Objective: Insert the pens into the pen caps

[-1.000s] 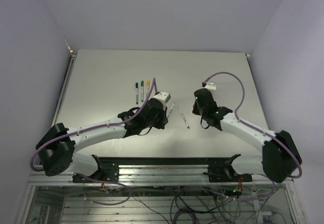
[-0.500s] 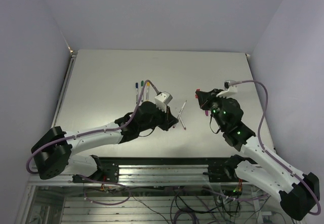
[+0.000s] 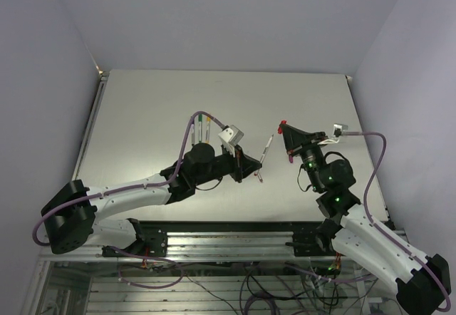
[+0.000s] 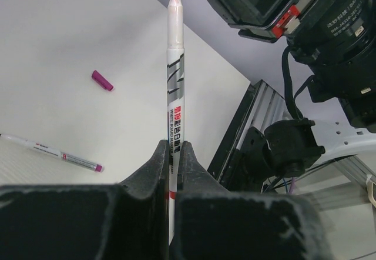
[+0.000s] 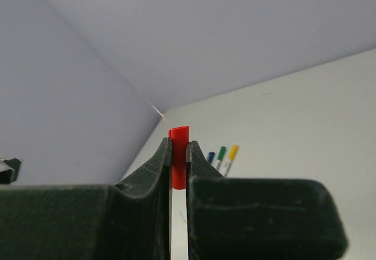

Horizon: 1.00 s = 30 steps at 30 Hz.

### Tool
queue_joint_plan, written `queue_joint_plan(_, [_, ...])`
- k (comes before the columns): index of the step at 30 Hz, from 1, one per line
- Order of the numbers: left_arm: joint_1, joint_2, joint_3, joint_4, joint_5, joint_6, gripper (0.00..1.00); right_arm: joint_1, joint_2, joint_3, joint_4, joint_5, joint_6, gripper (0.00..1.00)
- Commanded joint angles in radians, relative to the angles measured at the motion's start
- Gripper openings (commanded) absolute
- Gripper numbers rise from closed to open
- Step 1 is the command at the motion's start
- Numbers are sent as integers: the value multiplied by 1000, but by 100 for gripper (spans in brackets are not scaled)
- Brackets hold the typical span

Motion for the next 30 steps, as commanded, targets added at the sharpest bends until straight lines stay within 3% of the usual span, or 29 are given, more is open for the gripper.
queue_joint_plan(1, [-9, 6, 23, 61, 29, -1, 7, 2, -10, -3, 110, -17, 41, 0])
queue_joint_plan(30, [-11, 11, 16, 66, -20, -11, 7, 2, 33, -26, 153, -100, 106, 0])
